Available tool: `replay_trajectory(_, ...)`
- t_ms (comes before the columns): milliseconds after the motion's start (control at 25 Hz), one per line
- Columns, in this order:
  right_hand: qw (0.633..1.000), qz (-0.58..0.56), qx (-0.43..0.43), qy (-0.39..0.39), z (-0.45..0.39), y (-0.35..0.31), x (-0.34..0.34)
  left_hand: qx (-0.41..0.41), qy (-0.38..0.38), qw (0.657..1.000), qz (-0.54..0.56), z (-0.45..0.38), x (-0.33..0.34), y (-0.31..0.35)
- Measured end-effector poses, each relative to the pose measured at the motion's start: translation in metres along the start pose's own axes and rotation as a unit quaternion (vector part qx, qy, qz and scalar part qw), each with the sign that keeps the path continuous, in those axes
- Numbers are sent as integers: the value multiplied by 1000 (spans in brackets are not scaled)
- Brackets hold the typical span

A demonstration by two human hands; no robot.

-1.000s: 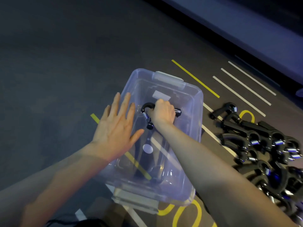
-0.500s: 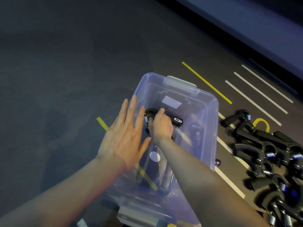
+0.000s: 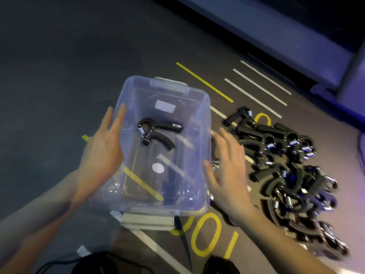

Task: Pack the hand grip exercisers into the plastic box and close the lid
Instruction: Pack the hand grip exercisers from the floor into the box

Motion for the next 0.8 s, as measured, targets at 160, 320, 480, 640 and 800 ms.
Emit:
replay_trajectory(160,968,36,234,-80,89,131,2,-98,7,992,83,16,2,-14)
replay_trajectory(320,924,107,251,-269,158,180,49,-122,10,978,168,36,3,-11)
replay_trajectory(480,929,170,216,-246,138,179,51,-122,24,973,195,63,10,-7)
replay_trajectory(640,923,196,210,-258,137,180,59,-82,45,978,187,72,11,-2)
replay_trajectory(800,923,213,204,-248,138,179,63,-90,45,975,198,77,12,-1)
Point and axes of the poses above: each hand's wrist, its own z-axis away from the middle knuckle, its own x-axis out of the palm, y = z × x, the point moved 10 cm from there along -z, towards the middle knuckle, and after that the axes turned 3 degrees about x, right-handed, at the moved point
